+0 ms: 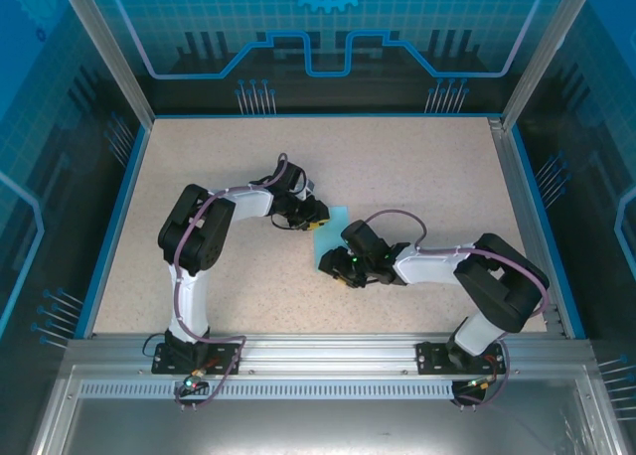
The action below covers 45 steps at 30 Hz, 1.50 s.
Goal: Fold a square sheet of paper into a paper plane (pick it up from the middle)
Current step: Third fold the triangle at the center of the table.
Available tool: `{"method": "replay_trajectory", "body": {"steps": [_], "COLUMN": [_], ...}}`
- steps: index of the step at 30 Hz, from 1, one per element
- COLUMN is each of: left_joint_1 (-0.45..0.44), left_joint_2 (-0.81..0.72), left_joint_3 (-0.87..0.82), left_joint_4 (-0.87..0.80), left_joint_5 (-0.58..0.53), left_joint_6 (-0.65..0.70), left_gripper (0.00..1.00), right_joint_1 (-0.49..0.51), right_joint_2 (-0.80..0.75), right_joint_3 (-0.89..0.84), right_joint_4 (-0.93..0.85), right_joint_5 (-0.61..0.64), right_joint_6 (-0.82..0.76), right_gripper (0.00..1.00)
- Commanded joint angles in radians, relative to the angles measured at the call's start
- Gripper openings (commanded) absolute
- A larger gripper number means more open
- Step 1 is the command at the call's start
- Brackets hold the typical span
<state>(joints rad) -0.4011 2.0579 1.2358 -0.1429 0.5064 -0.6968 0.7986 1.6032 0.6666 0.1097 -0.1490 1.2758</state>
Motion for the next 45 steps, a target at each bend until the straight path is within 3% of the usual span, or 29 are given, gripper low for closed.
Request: {"method": "replay_trajectory", "body": {"steps": [1,13,23,36,40,45], "left_joint_1": [0.005,0.006,0.006,0.006,0.007,0.006], "left_joint_2": [0.001,0.003,-0.006,-0.007,-0.007,-0.009], "left_joint_3": [-0.042,-0.045,-0.047,-0.048,-0.046,-0.05], "left_joint_4": [-0.063,-0.066,-0.07,-0.072,-0.072,-0.073], "left_joint_5": [-0.013,-0.014,-0.017,-0.016,-0.016,-0.014], "left_joint_6": [0.026,0.029,0.031,0.028,0.029,0.031], "left_gripper": [0.29,0.29,0.29,0.28,0.29,0.29], "right_joint_1": [-0.032,-0.091,-0.156,-0.221,-0.239,-0.258], "right_joint_2": [-0.001,-0.026,-0.024,-0.075,-0.059,-0.051], "right_joint_3": [0.019,0.059,0.095,0.079,0.082,0.098], "right_joint_4": [0.002,-0.053,-0.074,-0.128,-0.075,-0.112], "right_joint_5": [0.047,0.063,-0.009,-0.011,-0.073,-0.051], "right_joint_6": [-0.013,-0.108,-0.246,-0.322,-0.337,-0.364], "right_gripper": [0.5,0.54,0.66,0.76,0.76,0.77]}}
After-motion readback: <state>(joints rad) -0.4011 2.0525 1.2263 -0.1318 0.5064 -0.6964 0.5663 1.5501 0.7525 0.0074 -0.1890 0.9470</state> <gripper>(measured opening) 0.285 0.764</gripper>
